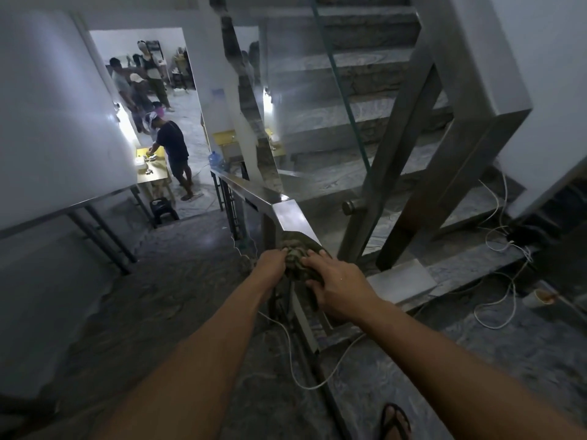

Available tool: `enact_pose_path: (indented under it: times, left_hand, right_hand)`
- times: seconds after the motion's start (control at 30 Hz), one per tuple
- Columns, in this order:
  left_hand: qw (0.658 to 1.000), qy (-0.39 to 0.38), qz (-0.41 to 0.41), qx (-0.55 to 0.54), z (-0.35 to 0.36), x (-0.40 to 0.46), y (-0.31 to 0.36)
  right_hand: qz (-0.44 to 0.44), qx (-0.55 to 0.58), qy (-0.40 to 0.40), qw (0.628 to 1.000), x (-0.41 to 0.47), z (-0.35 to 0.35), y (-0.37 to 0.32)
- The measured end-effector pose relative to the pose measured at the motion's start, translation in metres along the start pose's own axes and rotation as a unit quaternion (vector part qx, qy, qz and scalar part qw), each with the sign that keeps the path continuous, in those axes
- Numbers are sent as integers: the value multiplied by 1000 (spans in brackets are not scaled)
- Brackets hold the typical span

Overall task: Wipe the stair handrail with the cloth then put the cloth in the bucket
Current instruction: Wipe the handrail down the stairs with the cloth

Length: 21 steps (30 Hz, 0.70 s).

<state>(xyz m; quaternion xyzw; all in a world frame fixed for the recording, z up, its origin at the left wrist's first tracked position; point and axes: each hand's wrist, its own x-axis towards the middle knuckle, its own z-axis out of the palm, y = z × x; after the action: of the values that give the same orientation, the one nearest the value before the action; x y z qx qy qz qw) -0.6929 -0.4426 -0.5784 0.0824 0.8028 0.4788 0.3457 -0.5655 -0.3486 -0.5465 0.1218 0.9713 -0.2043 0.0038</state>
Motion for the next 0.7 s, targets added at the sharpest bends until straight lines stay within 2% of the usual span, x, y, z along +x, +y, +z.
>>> enact_pose_path:
  times: [0.3,0.5,0.6,0.7]
  left_hand:
    - [987,-19,27,159,29,-58,-17]
    - [959,-24,79,270,39,-99,-24]
    - [939,-61,109,320,42,-116,-23]
    - [916,-113,142,357,43,-135,-20]
  right_hand:
    - [-24,-17,2,1000,-76,-8,9]
    - [-30,-34,-9,999,-118,-15,19]
    - [-17,-48,-54,997,-133,-19,24]
    - [21,-16,-75,997,-149,-24,24]
